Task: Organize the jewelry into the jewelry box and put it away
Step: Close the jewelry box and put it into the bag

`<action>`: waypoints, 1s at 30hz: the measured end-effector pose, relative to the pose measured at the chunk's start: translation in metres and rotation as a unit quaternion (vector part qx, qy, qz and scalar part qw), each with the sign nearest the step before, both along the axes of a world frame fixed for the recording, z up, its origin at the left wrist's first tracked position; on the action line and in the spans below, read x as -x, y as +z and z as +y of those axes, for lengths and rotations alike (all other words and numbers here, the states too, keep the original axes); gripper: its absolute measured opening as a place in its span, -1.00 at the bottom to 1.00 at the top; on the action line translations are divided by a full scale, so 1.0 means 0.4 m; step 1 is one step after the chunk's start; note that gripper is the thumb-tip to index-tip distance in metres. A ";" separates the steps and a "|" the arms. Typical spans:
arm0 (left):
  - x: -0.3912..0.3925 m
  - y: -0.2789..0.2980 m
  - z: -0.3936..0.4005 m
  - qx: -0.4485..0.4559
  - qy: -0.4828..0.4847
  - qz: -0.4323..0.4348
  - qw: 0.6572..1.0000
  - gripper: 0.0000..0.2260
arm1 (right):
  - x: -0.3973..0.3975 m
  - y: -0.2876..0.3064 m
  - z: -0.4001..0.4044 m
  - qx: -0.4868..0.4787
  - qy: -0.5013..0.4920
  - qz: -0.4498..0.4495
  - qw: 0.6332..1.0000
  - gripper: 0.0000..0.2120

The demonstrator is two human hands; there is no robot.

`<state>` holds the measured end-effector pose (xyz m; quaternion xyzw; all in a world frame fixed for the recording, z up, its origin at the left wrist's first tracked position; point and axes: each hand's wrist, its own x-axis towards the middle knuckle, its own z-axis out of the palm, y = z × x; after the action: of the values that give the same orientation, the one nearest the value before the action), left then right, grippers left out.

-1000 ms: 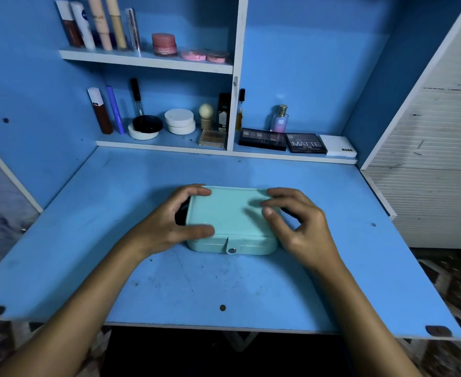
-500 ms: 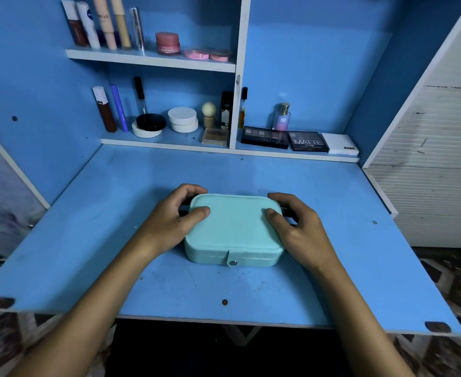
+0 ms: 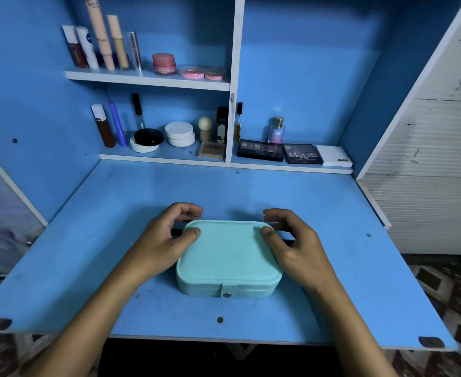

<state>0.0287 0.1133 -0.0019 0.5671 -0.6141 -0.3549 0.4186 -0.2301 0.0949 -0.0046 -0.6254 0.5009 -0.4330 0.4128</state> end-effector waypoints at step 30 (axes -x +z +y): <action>-0.001 0.668 -0.298 0.339 0.134 -0.085 0.927 -0.66 | -0.014 0.663 -0.314 0.287 -0.089 0.012 0.954 -0.65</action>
<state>0.0292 -0.0060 0.2655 0.4963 -0.6494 -0.0161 0.5759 -0.2244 -0.0307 0.2604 -0.6758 0.4137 -0.5860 0.1695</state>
